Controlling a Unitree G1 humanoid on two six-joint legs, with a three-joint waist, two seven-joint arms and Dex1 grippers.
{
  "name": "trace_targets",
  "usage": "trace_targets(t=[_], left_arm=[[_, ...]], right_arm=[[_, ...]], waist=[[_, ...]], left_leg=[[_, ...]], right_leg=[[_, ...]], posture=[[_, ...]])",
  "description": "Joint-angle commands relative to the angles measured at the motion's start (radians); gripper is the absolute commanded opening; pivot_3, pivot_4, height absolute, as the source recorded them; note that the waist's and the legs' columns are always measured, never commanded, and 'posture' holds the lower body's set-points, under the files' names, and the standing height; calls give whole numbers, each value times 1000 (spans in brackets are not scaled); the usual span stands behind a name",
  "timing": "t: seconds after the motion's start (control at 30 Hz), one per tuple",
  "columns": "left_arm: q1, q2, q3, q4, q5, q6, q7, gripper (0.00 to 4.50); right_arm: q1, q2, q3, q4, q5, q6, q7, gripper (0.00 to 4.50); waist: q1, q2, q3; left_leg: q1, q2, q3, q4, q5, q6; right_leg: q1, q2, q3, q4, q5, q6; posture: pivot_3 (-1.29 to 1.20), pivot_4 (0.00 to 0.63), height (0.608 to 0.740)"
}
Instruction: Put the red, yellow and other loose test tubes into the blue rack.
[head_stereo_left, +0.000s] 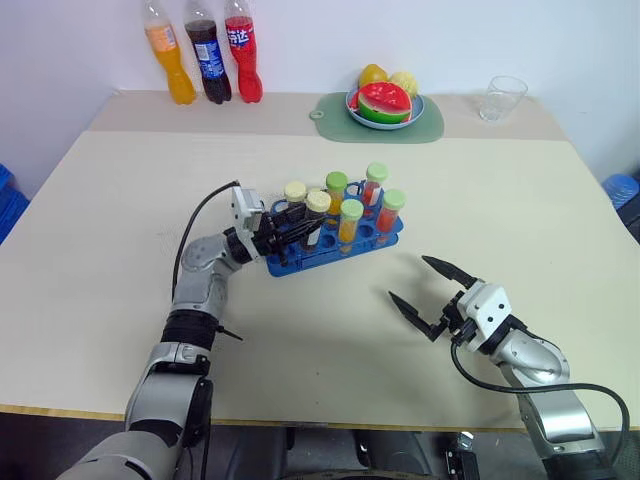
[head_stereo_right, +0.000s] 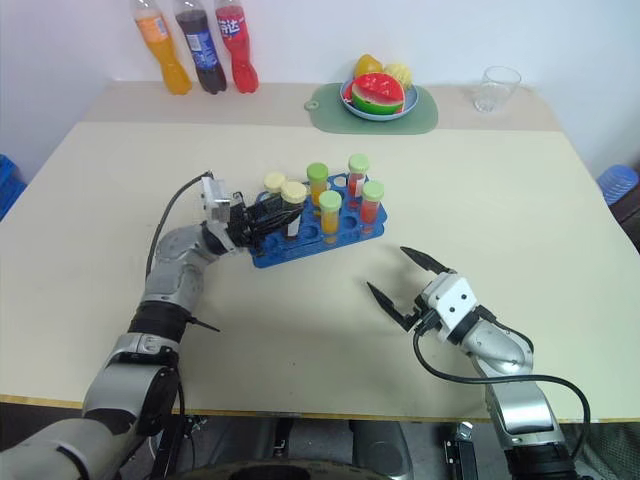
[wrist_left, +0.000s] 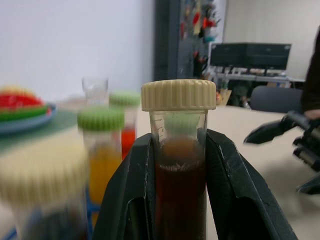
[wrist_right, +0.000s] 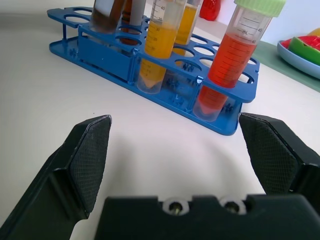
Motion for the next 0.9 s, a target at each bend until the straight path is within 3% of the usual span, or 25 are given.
trace_targets(t=[0.03,0.17,0.2,0.37,0.4,0.67,0.9], left_arm=[[-9,1,6,9,26,-34,27,802],[4,7,5,-8,-11,47,-6,802],[5,7,4,-15,-21,70,-14,1844],[30,-7,-3,-52,56,-18,87,4238],[38,-3,-6,-63,88,-47,126,4426],[229,134,53,-339,116,17,279,4426],[522,355,181,-638,-8,290,283,4426]], right_arm=[[-13,1,-6,-23,4,-11,2,4500],[-17,0,-8,-15,6,-13,7,4500],[-17,-1,-9,-12,8,-15,9,4500],[-14,-6,-15,-11,12,-15,17,4500],[-13,-7,-17,-13,13,-13,18,4500],[32,14,-94,-51,35,45,-55,4500],[180,-6,-222,-116,81,144,-81,4500]], waist=[[1,0,0],[1,0,0],[0,0,0],[-1,0,0],[-1,0,0],[-1,0,0],[-1,1,0]], left_leg=[[0,0,0,0,0,0],[0,0,0,1,0,0],[0,0,0,1,0,0],[0,0,0,1,0,0],[0,0,0,0,0,0],[0,1,-1,0,0,0],[0,4,-2,-3,0,0]], right_leg=[[0,0,0,0,0,0],[0,0,0,0,0,0],[0,0,0,0,0,0],[0,0,0,0,0,0],[0,0,0,0,0,0],[0,0,0,0,0,0],[-2,-2,1,0,0,0]], posture=[[0,150,740],[0,150,740],[0,150,740],[0,150,740],[0,150,740],[0,150,740],[0,150,740]])
